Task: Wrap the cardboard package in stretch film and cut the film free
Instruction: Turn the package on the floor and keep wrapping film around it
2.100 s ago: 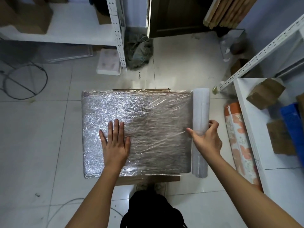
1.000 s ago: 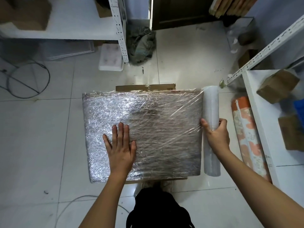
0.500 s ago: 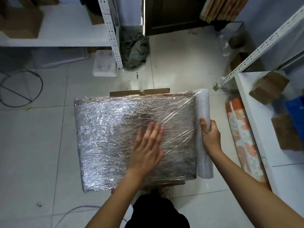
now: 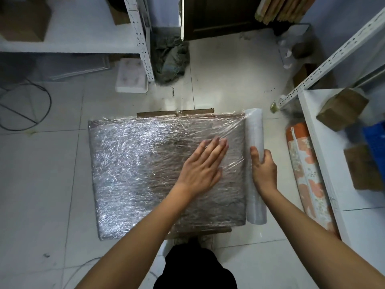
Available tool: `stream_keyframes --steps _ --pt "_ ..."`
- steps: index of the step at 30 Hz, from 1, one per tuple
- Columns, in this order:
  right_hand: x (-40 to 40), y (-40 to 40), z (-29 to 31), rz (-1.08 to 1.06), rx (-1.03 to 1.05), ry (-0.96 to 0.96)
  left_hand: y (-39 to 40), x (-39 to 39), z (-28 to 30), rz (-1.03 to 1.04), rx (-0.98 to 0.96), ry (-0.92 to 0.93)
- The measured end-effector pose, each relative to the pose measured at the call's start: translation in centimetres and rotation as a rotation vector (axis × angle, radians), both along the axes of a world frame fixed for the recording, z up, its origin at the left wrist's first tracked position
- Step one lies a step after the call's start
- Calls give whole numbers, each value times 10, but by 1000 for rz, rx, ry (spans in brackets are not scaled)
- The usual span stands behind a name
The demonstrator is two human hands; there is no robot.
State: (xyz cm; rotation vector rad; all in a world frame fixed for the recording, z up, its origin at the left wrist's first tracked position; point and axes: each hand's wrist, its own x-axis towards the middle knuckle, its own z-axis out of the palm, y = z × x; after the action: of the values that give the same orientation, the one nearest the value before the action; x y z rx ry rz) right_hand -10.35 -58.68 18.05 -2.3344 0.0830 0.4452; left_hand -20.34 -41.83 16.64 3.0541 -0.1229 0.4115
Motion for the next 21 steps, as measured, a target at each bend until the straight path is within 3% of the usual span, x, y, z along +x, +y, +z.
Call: stream_keyframes --steps 6,9,12,16,21 --pt "2 0 0 -5 -3 -3 10 32 -6 0 4 153" --pt "3 2 0 0 2 2 7 36 9 55 -104 100" --pt "-4 -3 -1 -13 18 -2 -9 56 24 93 -80 -18" --pt "-14 -14 -2 -26 26 -5 -29 80 16 -6 17 53" --pt "-12 -10 0 -29 18 -11 -25 80 18 -17 -46 115"
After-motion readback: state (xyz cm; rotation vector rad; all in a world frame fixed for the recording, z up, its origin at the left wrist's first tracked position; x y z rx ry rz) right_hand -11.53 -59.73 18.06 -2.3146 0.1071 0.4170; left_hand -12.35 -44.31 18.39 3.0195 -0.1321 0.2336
